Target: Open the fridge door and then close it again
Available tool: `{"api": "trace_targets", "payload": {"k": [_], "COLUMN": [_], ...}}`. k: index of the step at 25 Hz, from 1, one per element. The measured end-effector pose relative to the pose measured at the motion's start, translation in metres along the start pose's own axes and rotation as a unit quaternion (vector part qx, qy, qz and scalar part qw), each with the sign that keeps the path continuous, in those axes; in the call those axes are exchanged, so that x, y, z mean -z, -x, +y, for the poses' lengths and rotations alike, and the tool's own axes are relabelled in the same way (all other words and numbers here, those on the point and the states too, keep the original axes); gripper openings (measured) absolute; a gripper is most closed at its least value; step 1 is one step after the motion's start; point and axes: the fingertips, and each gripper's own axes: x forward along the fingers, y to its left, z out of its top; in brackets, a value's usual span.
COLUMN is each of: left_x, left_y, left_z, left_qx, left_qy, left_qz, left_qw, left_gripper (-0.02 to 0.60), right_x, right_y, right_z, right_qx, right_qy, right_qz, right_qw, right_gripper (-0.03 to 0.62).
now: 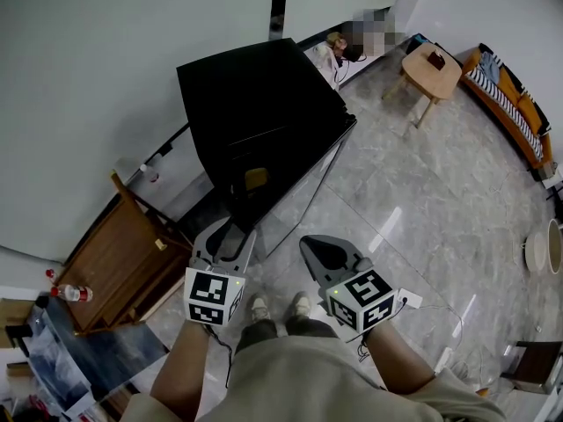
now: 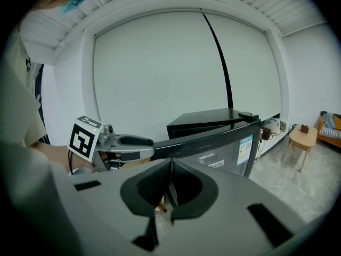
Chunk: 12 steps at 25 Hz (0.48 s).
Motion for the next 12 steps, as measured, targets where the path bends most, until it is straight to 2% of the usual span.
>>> {"api": "trace_targets", "payload": {"k": [12], "left_x": [0.006], "left_y": [0.011], "left_z": [-0.047], "left_qx": [0.028], "left_qy": [-0.015], "left_qz": [0.005], "left_qw": [0.9995], "left_gripper": [0.164], "right_x": [0.021], "right_y": [0.032], "right_z": [-0.009], "right_qx": [0.032], "right_qy": [-0.011], "right_qz": [0.004], "right_qw": [0.999], "right_gripper": [-0.003]}}
